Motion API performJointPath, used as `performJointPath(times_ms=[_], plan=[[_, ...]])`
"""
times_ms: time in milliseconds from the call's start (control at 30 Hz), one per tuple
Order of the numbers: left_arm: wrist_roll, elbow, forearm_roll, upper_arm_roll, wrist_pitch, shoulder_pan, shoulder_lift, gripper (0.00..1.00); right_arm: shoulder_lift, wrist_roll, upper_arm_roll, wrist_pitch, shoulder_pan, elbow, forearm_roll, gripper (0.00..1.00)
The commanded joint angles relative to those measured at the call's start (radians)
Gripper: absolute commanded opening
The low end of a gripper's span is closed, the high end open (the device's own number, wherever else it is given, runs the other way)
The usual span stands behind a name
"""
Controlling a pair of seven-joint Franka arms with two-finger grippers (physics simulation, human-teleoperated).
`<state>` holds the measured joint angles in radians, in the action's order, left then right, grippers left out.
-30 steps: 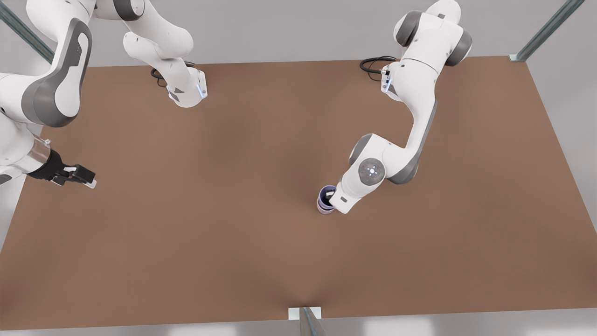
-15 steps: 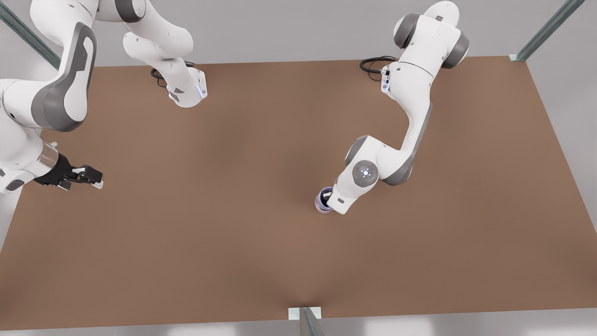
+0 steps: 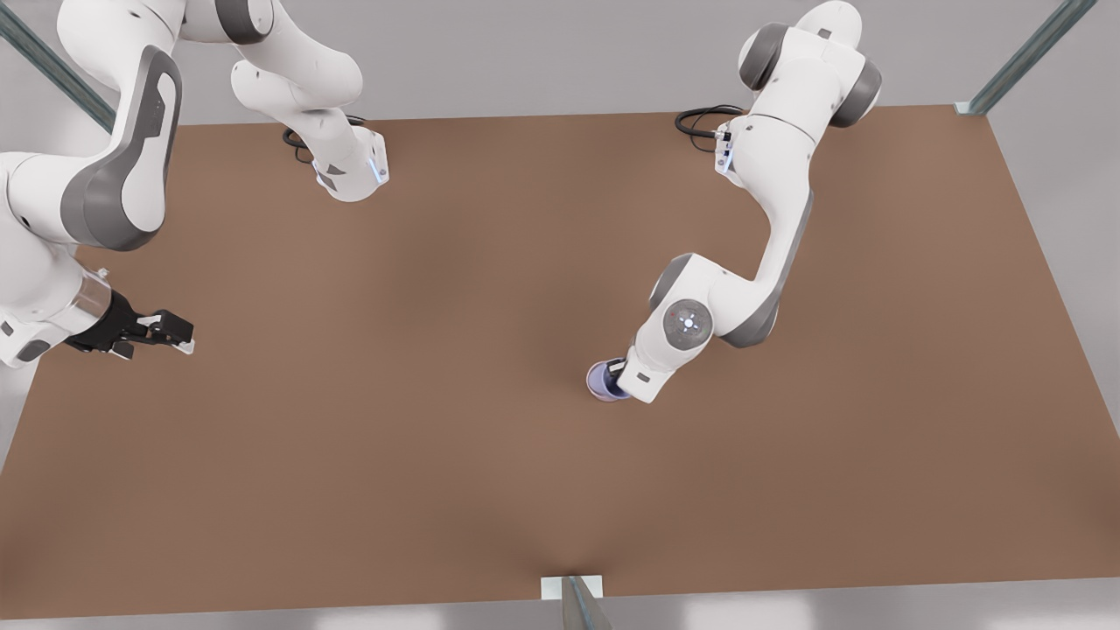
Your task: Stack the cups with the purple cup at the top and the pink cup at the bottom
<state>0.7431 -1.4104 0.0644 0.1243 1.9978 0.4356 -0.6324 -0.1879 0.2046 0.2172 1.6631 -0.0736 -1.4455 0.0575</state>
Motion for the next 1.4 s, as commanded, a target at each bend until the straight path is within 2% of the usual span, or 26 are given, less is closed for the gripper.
performJointPath(times_ms=[0,533,600,700,800,900,933,1133,1167,1200,1267,1367], plan=[[0.016,0.001,-0.020,0.000,-0.007,0.000,0.002,0.35,0.001,0.035,0.001,0.000,0.000,0.001,-0.001,1.00],[0.019,0.004,-0.041,0.005,-0.036,0.002,0.011,0.40,-0.010,0.035,0.001,0.000,0.000,0.027,-0.001,1.00],[0.019,0.004,-0.041,0.005,-0.036,0.006,0.011,0.44,-0.012,0.035,0.001,0.000,0.000,0.027,-0.001,1.00],[0.018,0.005,-0.047,0.005,-0.037,0.006,0.013,0.58,-0.012,0.035,0.001,0.000,0.000,0.027,-0.001,1.00],[0.019,0.005,-0.047,0.005,-0.039,0.006,0.017,0.60,-0.012,0.035,0.001,0.000,0.000,0.027,-0.002,1.00],[0.016,0.059,-0.046,0.005,-0.106,0.005,0.016,0.81,-0.012,0.035,0.001,0.001,0.000,0.027,-0.001,1.00],[0.016,0.073,-0.046,0.003,-0.123,0.005,0.016,0.86,-0.012,0.035,0.001,0.001,0.000,0.027,0.001,1.00],[-0.060,0.162,-0.041,-0.011,-0.246,-0.008,0.019,0.87,-0.012,0.035,0.001,0.001,0.000,0.028,0.008,1.00],[-0.082,0.175,-0.041,-0.012,-0.261,-0.009,0.019,0.91,-0.012,0.035,0.001,0.001,0.000,0.028,0.009,1.00],[-0.083,0.192,-0.043,-0.018,-0.272,-0.009,0.019,1.00,-0.012,0.035,0.001,0.001,0.000,0.028,0.008,1.00],[-0.132,0.225,-0.041,-0.038,-0.312,-0.009,0.031,1.00,-0.012,0.035,0.001,0.001,0.000,0.028,0.010,1.00],[-0.448,0.222,-0.031,-0.193,-0.387,-0.017,0.105,1.00,-0.010,0.035,0.001,0.000,0.003,0.028,0.010,1.00]])
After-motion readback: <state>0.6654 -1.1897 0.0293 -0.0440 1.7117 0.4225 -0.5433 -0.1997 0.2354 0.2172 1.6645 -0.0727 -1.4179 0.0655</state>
